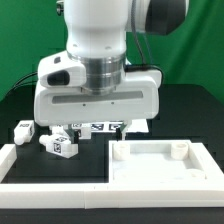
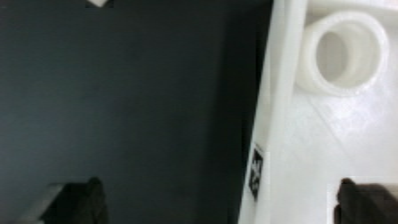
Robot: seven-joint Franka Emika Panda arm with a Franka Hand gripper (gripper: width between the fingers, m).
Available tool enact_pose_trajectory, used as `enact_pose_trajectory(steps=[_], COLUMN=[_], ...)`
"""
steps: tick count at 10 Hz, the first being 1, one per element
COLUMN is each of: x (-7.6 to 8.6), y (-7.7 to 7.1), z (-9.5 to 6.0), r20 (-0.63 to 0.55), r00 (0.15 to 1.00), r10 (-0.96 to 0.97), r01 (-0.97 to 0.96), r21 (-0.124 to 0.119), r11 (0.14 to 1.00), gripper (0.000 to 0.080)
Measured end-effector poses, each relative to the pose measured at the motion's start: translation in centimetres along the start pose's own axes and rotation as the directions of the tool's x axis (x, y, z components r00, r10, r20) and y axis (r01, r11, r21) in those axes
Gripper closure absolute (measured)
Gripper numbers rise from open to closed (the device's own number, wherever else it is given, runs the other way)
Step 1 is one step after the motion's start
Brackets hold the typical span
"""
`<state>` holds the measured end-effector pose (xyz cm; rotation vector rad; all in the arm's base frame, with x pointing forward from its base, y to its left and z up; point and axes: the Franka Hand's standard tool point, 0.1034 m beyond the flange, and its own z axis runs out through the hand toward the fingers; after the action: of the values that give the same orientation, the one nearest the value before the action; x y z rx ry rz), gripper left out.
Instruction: Assemble one leg
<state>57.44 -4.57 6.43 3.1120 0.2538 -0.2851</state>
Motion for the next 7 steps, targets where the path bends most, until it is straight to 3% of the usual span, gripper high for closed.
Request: enact_pose_trajectory(steps=[1, 5, 6, 7], x=[-0.16, -0.27, -0.31, -0.68], y=[0.18, 0.33, 0.45, 0.74], z=[-0.28, 0.05, 0.17, 0.52], r20=[-0.006, -0.025, -0.023, -0.005], r00=[0.997, 0.999, 0.997, 0.985], r10=[-0.077, -0.048, -0.079, -0.175], r01=[0.076, 0.047, 0.077, 0.174], r21=[-0.026, -0.032, -0.049, -0.094], r11=[0.997, 0.998, 0.996, 0.98], gripper=[0.0156, 0.015, 0.015, 0.015])
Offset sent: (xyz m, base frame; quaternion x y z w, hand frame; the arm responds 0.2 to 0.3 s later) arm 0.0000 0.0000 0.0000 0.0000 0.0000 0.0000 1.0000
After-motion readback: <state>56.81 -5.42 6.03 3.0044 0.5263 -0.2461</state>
